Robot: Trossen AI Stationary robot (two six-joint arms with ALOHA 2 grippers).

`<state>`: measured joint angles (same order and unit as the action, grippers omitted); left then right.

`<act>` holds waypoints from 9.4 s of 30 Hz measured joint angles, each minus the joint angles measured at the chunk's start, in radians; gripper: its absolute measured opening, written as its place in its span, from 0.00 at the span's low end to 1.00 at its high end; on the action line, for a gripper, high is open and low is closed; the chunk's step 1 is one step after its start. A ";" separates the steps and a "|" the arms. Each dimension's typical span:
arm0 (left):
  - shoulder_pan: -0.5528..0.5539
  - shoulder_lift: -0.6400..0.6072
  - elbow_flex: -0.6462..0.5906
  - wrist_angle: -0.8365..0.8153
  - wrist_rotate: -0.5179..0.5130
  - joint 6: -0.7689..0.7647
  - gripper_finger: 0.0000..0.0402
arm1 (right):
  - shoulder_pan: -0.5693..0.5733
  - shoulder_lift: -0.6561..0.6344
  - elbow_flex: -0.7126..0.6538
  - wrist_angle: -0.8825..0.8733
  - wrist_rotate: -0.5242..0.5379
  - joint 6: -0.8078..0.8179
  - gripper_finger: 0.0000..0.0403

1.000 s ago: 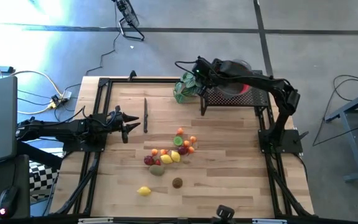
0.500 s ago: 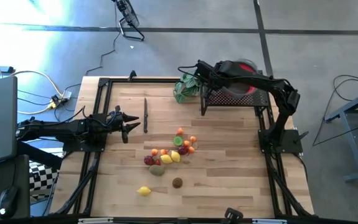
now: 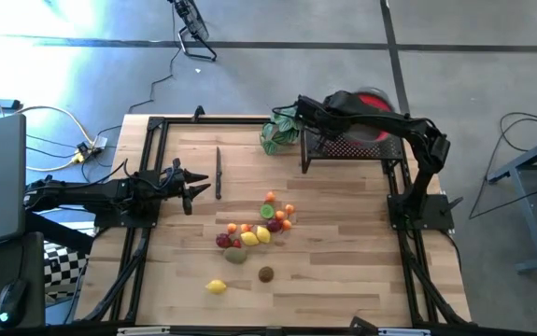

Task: Pick & Place Fruit
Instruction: Put the red strainer bowl on the shelf, then put the orange pear into the red strainer bowl

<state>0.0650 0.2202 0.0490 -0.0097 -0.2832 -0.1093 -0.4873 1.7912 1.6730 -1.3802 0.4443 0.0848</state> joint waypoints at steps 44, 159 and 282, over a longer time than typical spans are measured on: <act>0.000 0.000 0.000 -0.001 0.003 0.000 0.32 | -0.029 -0.002 0.000 -0.133 -0.127 0.011 0.01; 0.000 0.000 0.000 0.007 0.005 -0.030 0.32 | 0.747 -0.493 -1.341 2.226 -0.054 0.218 0.01; 0.000 0.000 0.001 -0.002 -0.016 -0.027 0.32 | 0.416 -0.009 -0.482 0.930 -0.601 -0.375 0.66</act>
<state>0.0650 0.2207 0.0498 -0.0113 -0.2996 -0.1364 -0.0718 1.7819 1.1912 -0.4507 -0.1570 -0.2905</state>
